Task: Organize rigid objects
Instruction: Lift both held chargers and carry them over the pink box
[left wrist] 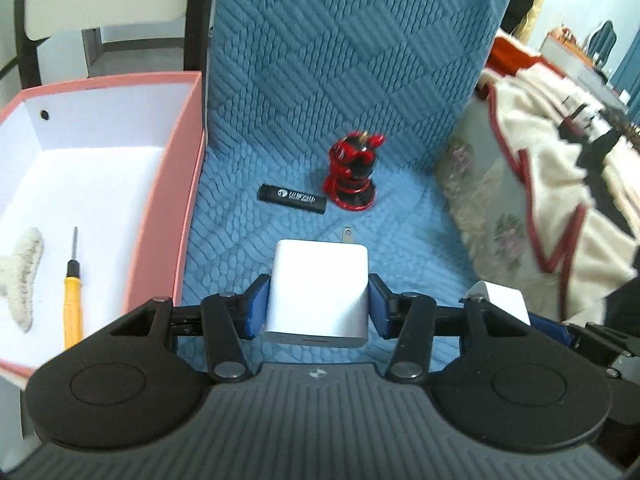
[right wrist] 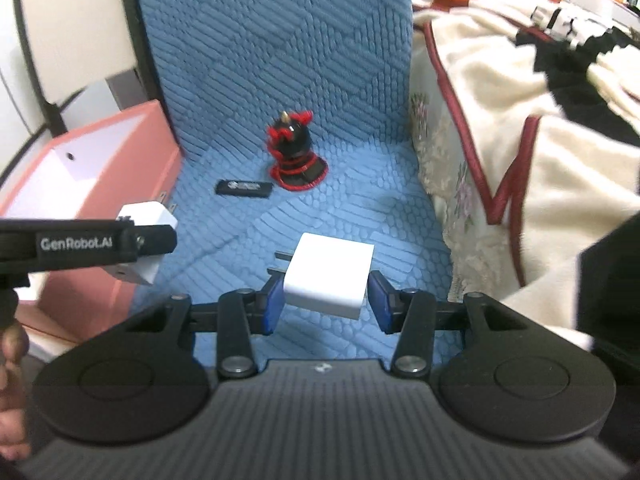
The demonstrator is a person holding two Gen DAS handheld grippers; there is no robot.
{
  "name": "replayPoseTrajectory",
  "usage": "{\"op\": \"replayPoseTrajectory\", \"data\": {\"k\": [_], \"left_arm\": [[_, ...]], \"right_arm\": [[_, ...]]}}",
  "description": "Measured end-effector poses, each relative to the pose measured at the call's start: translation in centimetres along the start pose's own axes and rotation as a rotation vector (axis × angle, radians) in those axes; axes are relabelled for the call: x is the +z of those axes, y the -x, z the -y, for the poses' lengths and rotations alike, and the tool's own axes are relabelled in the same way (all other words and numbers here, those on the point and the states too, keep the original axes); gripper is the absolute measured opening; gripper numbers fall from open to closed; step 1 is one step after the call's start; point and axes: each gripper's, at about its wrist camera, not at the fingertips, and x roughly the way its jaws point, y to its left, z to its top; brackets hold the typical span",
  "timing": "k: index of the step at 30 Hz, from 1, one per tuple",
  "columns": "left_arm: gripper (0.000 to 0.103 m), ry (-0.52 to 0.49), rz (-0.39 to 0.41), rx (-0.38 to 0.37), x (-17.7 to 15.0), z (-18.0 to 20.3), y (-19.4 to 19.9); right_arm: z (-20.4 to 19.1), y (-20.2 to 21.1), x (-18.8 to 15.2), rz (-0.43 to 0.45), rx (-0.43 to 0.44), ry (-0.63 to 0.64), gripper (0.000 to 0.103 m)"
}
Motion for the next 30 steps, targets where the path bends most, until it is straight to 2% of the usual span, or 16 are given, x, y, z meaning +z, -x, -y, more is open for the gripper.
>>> {"op": "replayPoseTrajectory", "data": {"k": [9, 17, 21, 30], "left_arm": [[0.056, 0.039, 0.039, -0.009, -0.7, -0.7, 6.1], [0.056, 0.066, 0.077, 0.005, -0.8, -2.7, 10.3], [0.056, 0.096, 0.092, 0.014, -0.7, -4.8, 12.2], [0.056, 0.186, 0.144, 0.117, -0.5, -11.2, 16.3]], "right_arm": [[-1.5, 5.7, -0.1, 0.036, 0.043, 0.025, 0.048], [-4.2, 8.3, -0.1, 0.058, 0.087, 0.071, 0.048], [-6.5, 8.9, 0.1, 0.064, 0.135, 0.106, 0.048], [-13.6, 9.6, 1.1, 0.066, 0.288, 0.231, 0.048]]}}
